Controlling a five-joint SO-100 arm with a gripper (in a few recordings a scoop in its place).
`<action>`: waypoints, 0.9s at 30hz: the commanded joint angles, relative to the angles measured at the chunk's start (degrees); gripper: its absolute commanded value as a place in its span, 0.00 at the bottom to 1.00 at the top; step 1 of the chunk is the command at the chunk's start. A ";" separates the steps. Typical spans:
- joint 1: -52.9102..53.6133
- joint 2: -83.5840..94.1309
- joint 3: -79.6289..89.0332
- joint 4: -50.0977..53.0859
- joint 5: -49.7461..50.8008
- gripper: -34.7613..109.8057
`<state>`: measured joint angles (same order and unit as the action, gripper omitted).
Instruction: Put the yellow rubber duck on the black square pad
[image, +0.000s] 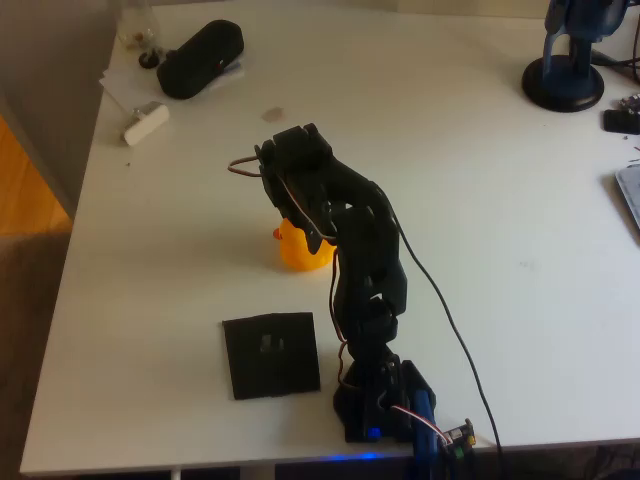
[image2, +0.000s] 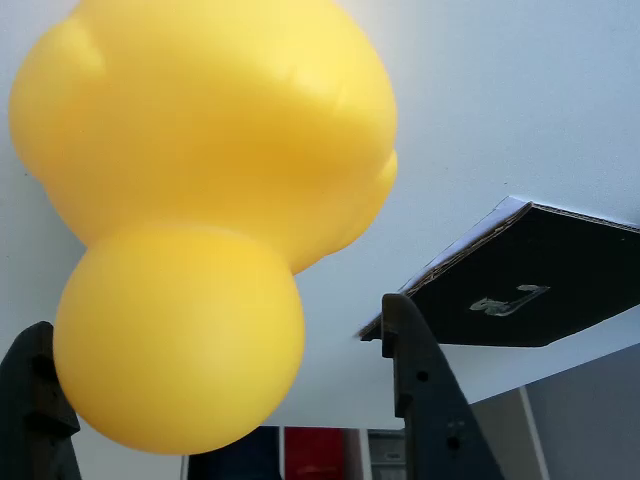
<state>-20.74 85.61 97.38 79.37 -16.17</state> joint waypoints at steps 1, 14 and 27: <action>0.35 1.23 -0.97 0.18 -0.35 0.49; 0.35 1.32 -0.79 0.18 -0.09 0.38; -0.35 2.29 -1.67 0.35 0.00 0.33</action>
<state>-20.83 85.61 97.21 78.84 -16.08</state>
